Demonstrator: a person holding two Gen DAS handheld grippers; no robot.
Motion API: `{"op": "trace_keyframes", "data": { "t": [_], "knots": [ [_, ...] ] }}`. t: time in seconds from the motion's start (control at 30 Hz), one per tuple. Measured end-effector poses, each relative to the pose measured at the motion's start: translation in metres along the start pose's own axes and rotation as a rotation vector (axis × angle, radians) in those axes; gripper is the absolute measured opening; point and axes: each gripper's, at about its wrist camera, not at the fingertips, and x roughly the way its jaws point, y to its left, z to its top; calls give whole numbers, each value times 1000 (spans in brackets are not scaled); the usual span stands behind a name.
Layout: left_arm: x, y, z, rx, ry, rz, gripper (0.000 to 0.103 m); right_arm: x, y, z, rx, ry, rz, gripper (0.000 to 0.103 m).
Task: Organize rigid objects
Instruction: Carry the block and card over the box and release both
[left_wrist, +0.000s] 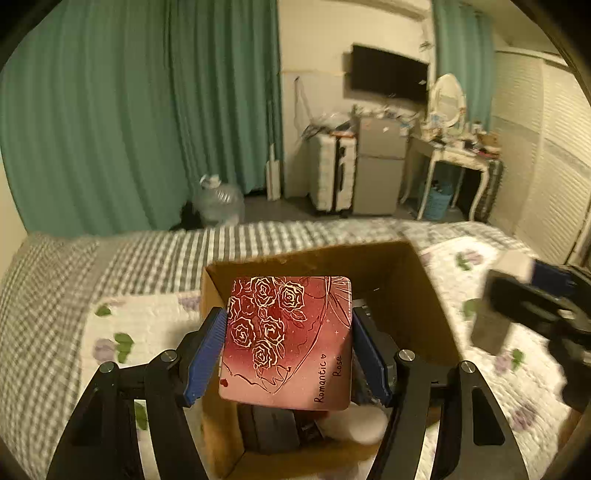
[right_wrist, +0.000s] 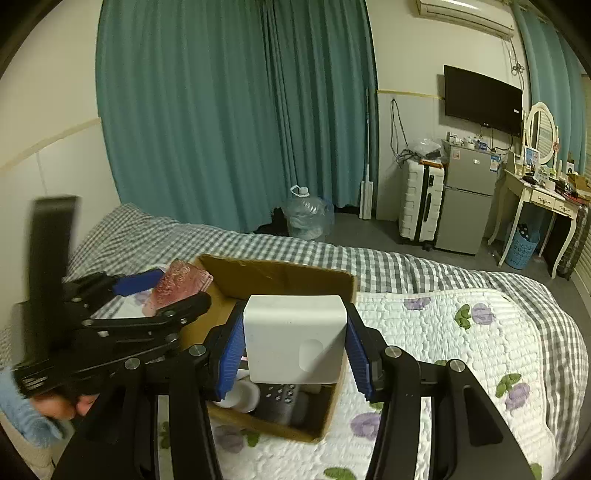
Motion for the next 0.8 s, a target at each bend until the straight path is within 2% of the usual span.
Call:
{"op": "trace_keyframes", "data": {
  "t": [0.23,0.33,0.47,0.57,0.8],
  "knots": [
    [53,-8,-14,6,61,6,68,37,-23,-20,30,68,6,50],
    [66,-7,-19,-12,85,24,68,40,-22,-22,12,67,2,50],
    [61,-4,-18,-27,84,1,71,41,-21,-23,12,59,8,50],
    [56,-3,-15,-38,84,19,71,37,-20,-23,26,59,17,50],
    [14,14,-2,-41,0,48,72,35,-3,-7,-1,41,32,50]
  ]
}}
